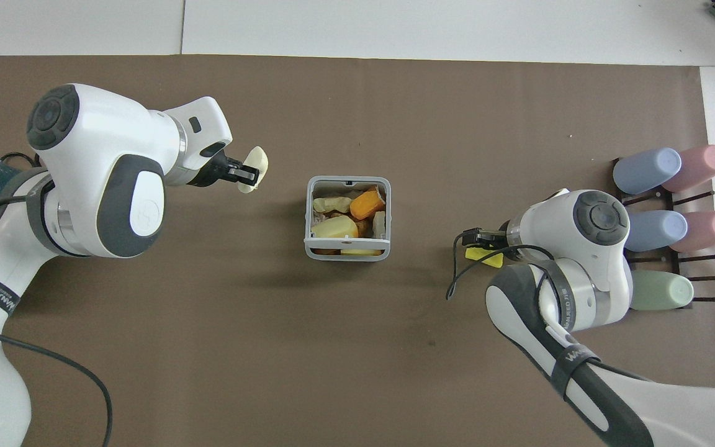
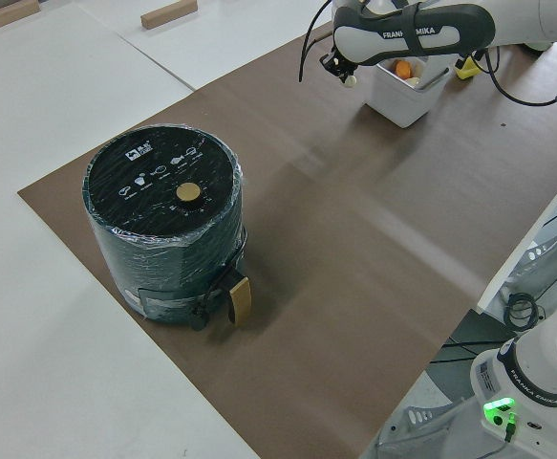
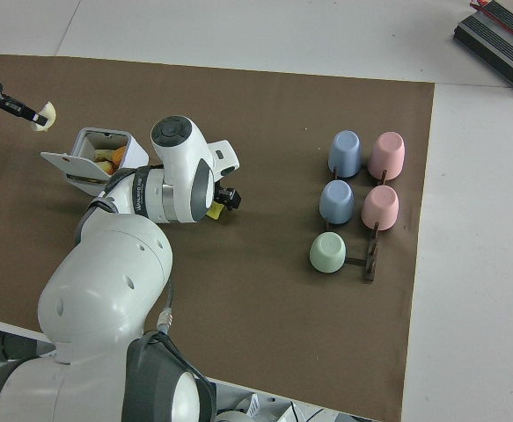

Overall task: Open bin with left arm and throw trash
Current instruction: 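Carry the sponge over the bin with the left gripper and release it, then grasp the yellow tape with the right gripper while the left gripper withdraws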

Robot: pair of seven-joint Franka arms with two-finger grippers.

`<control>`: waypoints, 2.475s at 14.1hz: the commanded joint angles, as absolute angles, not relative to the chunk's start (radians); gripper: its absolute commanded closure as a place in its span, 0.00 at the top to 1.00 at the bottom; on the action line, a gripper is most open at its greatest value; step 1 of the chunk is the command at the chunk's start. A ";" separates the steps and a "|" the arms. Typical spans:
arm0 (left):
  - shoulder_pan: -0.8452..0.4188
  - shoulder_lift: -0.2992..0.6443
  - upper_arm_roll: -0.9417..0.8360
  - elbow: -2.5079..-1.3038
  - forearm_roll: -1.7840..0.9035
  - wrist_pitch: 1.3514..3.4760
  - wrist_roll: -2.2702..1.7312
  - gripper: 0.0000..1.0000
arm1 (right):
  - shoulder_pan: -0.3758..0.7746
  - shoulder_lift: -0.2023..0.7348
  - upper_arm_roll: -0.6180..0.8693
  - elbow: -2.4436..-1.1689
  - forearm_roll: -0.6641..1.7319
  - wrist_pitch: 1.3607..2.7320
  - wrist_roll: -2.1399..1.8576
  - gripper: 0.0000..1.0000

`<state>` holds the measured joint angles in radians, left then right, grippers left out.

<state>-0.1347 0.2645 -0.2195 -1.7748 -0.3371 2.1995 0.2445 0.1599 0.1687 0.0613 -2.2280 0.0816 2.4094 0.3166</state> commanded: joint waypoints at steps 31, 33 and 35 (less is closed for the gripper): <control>-0.078 -0.007 -0.253 -1.763 -0.031 1.806 -0.012 1.00 | 0.385 0.276 0.074 -1.756 0.468 2.390 0.853 0.00; -0.052 -0.038 -0.252 -1.760 -0.028 1.754 -0.012 1.00 | 0.426 0.304 0.074 -1.761 0.488 2.411 0.873 0.09; -0.029 -0.054 -0.252 -1.759 -0.003 1.733 -0.011 1.00 | 0.442 0.307 0.074 -1.782 0.488 2.408 0.879 0.26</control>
